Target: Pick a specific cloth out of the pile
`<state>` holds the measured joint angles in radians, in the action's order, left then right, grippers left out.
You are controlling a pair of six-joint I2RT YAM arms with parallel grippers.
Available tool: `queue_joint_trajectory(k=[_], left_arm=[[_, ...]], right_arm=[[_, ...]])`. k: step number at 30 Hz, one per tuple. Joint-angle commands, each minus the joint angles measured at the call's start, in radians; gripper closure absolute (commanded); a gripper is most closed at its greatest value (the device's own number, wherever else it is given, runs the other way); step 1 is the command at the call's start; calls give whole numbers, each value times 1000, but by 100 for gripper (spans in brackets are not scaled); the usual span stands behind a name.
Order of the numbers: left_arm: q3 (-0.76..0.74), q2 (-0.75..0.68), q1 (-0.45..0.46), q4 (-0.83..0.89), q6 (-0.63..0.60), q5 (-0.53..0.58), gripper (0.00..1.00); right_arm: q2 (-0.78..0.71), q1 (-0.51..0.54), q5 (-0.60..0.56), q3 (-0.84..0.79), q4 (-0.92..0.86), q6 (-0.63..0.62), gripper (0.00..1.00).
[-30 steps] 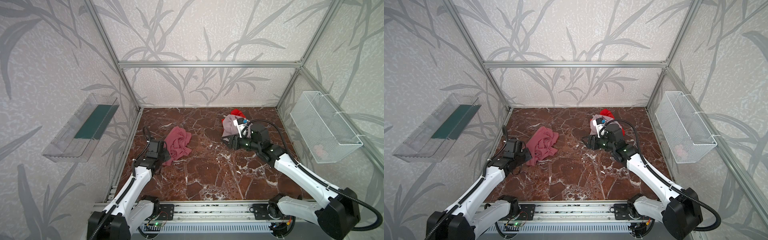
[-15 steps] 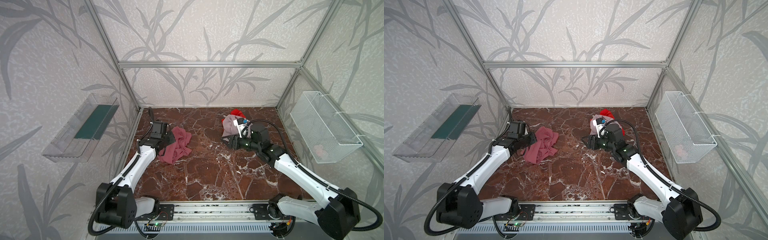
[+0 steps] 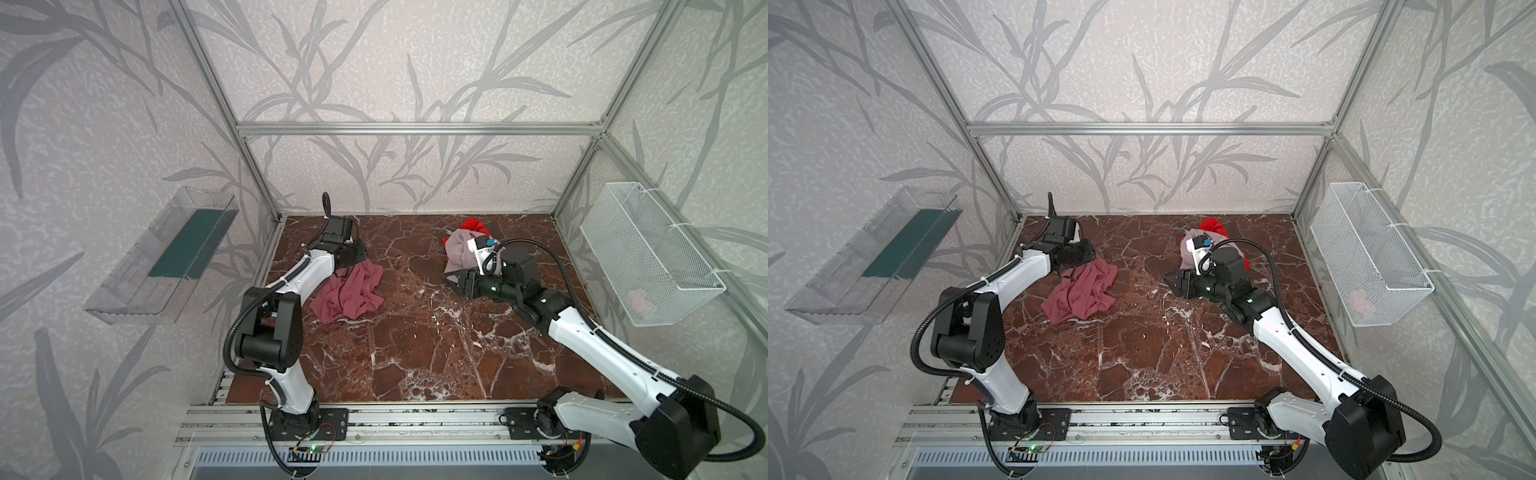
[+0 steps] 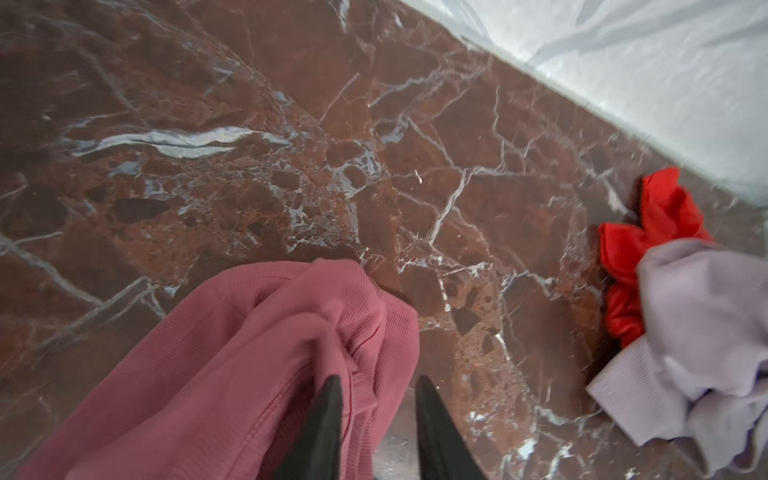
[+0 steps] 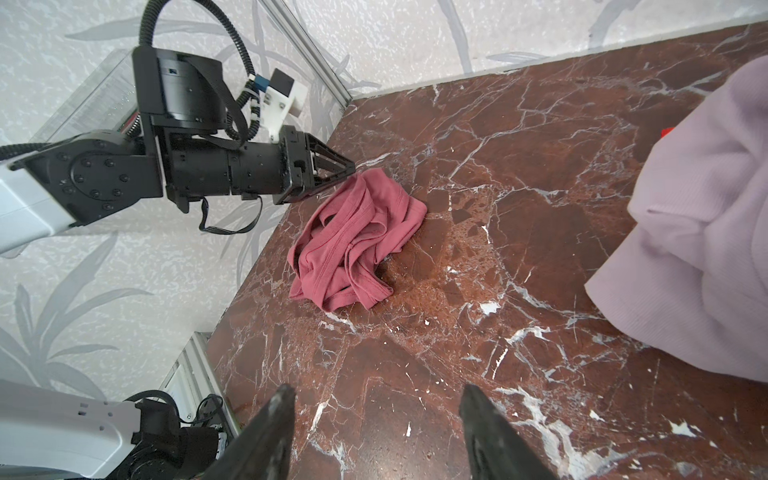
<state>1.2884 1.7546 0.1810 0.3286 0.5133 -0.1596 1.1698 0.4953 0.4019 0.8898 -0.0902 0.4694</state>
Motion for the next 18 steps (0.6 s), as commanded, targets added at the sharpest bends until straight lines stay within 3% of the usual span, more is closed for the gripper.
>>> queue_joint_trajectory(k=[1,11,18], left_arm=[[-15,-64,8,10,-6,-41,65],[-280,-345,24,47,44,-18,69],[-401,-315,32,-36,90,-38,70]], right_arm=[[-31,-4,-13,26,-33,-23,37],[-27,-3,-26,-6,4,-11,37],[-9,-3,-32,0,-18,-14,37]])
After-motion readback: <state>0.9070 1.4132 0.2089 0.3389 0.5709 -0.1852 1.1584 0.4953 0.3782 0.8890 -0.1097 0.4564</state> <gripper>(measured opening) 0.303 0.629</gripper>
